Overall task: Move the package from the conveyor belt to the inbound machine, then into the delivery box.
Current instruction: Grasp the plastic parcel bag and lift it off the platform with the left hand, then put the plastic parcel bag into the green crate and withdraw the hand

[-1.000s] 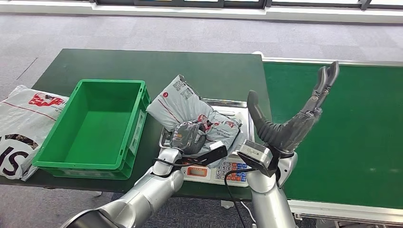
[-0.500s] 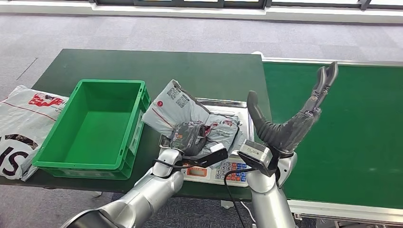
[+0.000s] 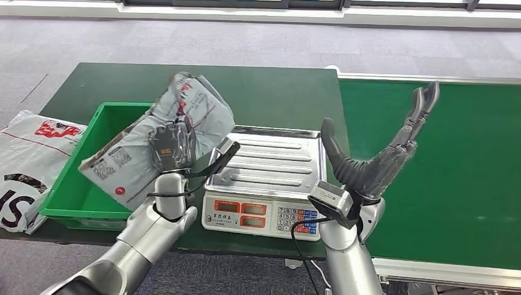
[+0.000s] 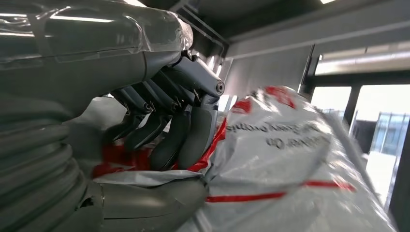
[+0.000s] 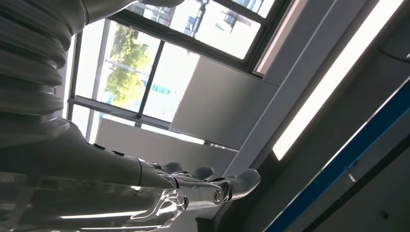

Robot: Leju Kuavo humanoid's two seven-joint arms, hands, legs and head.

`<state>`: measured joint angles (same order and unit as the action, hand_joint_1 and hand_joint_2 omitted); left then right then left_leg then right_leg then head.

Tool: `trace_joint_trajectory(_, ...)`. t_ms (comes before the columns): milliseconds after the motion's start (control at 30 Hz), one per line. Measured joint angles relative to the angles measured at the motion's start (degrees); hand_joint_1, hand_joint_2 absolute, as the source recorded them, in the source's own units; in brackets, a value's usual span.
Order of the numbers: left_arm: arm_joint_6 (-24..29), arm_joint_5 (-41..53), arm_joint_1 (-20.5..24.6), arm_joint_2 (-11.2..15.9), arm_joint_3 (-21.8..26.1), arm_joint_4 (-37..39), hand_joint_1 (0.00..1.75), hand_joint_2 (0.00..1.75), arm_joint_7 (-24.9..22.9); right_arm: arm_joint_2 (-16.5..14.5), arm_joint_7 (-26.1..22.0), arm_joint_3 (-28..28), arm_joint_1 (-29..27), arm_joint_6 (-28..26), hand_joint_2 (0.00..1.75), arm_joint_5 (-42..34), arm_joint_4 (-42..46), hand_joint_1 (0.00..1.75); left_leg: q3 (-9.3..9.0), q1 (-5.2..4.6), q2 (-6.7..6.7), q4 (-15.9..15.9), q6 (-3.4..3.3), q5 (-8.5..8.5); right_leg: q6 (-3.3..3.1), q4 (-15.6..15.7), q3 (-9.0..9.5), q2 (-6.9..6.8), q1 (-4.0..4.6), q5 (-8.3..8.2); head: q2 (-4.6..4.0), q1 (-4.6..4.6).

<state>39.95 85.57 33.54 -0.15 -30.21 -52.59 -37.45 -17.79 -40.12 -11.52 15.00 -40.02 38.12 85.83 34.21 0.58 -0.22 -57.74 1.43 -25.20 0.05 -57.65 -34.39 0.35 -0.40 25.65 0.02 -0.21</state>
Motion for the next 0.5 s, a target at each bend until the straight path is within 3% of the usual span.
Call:
trace_joint_trajectory(200, 0.0, 0.0, -1.1, 7.6, 0.0, -8.4, 1.75, 1.75, 0.0, 0.0, 0.0, 0.0, 0.0, 0.0, 1.75, 0.1, 0.1, 0.00, 0.01, -0.01, 0.02, 0.0, 0.01, 0.00, 0.00, 0.0, -0.02, 0.02, -0.02, 0.01, 0.00, -0.01)
trace_joint_trajectory(500, 0.0, 0.0, -1.5, 13.3, 1.4, -9.5, 1.75, 1.75, 0.0, 0.0, 0.0, -0.1, -0.3, 0.0, 1.75, 0.3, 0.4, 0.00, 0.01, -0.03, 0.07, 0.0, 0.01, 0.00, -0.03, 0.0, -0.07, 0.03, -0.03, -0.02, 0.00, -0.02)
